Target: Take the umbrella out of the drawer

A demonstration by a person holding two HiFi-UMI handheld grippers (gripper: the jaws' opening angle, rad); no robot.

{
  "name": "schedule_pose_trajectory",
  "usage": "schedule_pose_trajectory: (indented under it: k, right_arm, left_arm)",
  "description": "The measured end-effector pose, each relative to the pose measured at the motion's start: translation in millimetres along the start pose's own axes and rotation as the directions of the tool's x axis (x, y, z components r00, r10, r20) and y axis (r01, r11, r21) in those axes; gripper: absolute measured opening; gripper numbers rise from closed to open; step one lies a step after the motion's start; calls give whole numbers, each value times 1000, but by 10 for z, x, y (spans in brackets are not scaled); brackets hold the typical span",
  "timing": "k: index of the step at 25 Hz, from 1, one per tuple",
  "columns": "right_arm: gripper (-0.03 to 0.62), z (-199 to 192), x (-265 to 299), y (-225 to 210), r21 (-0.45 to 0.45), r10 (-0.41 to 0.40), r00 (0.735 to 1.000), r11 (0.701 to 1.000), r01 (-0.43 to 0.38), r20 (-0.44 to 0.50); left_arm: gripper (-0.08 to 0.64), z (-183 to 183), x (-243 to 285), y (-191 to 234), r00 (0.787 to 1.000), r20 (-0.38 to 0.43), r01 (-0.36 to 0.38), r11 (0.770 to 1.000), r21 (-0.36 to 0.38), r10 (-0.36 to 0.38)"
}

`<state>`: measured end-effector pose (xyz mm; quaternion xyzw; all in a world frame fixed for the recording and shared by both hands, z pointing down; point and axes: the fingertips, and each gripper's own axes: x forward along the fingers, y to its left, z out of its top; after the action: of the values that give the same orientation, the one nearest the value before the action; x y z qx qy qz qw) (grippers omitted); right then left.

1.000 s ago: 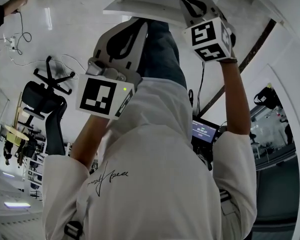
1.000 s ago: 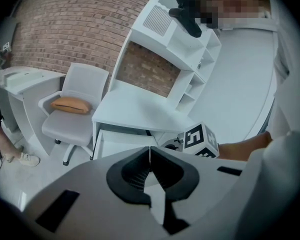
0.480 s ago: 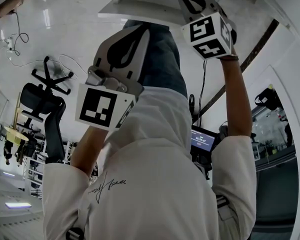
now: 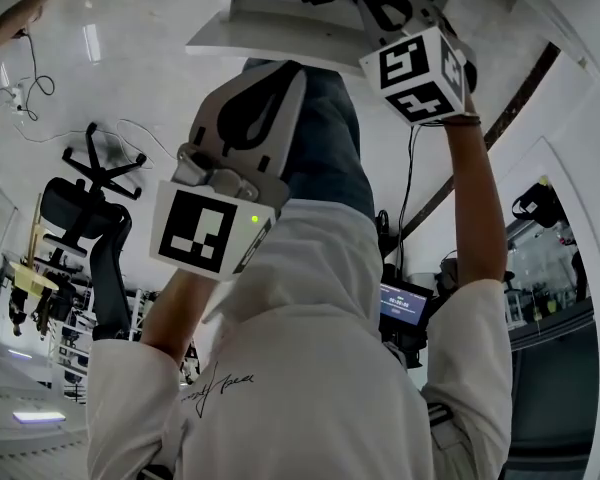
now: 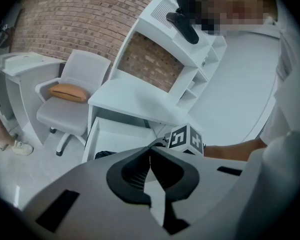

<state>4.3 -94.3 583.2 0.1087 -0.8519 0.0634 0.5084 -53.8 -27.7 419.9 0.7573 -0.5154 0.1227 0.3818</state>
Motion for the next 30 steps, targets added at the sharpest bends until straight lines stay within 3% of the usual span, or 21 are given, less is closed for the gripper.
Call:
schedule_pose_trajectory:
  k: [12,15,23,30]
  right_arm:
    - [33,-42,273,13,-60,61,998,996,-62,-16]
    - [99,-34,315,-16,-77,62,998,995,-63,-23]
    - [157,-103,457,10,-120,97,995,988,-100,-35]
    - [199,-160,589,-44,-186,85,993,977,-100,-86]
  left_arm:
    - [17,-98,230,207,999,-27,-40,998,43,41]
    - [17,-37,335,268,998,-23,-55,996,76,57]
    - [17,-36,675,384,997,-2,-79,992,95,80]
    - [17,-87,867,383,996,-55,-66,995,81,70]
